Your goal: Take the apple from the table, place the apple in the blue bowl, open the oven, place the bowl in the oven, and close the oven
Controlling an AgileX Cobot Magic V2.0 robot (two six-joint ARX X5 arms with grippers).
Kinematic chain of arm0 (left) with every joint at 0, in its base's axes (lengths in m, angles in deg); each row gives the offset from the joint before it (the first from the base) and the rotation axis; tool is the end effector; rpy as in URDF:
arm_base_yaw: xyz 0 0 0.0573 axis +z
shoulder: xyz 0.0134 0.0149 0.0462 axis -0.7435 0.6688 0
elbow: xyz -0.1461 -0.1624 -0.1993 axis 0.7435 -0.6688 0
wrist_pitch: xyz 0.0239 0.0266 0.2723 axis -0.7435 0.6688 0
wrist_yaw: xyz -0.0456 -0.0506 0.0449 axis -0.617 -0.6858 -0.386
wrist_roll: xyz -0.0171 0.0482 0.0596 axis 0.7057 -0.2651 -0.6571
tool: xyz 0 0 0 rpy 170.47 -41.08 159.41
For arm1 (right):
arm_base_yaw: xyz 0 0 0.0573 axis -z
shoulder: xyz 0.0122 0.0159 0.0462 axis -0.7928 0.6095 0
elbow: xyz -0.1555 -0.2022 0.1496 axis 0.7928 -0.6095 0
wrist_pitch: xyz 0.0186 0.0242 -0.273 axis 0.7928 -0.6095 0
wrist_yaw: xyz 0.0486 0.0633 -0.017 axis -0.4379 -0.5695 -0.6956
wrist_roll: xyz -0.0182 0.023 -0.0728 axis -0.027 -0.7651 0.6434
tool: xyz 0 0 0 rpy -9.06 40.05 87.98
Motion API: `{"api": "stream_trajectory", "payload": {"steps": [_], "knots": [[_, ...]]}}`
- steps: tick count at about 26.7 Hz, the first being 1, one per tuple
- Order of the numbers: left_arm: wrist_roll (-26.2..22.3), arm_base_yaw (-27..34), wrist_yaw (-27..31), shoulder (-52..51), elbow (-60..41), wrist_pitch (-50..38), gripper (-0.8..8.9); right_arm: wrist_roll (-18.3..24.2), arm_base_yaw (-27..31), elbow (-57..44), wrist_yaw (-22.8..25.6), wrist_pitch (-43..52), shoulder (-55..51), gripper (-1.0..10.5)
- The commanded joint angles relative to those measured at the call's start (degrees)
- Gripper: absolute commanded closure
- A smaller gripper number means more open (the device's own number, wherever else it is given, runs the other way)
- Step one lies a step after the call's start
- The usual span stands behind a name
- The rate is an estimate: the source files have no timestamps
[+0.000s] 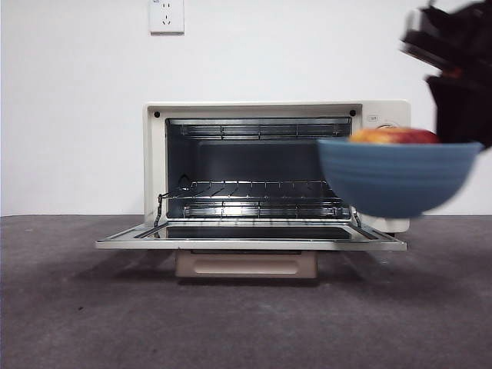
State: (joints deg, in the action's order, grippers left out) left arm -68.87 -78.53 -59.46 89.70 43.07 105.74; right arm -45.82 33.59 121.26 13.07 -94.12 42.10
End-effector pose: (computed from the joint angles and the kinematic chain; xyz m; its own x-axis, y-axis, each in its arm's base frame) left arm 0.1139 -0.0860 0.3992 0.5107 -0.5988 -0.6169 0.6621 0.7317 -0.1621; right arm 0.2490 0.1007 0.2506 0.3733 0.3715 -0.8501 -0.2384 0.9240 0.2991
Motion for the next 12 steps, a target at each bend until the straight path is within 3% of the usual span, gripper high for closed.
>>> {"api": "stream_trajectory", "payload": {"steps": [1, 12], "knots": [[-0.7, -0.15, 0.15, 0.24, 0.7, -1.6, 8.06, -2.73, -0.79, 3.45, 0.33, 1.62, 4.31, 9.5], [-0.72, -0.15, 0.13, 0.24, 0.7, -1.25, 8.06, -8.83, -1.44, 17.66, 2.82, 8.31, 18.58, 9.4]]}}
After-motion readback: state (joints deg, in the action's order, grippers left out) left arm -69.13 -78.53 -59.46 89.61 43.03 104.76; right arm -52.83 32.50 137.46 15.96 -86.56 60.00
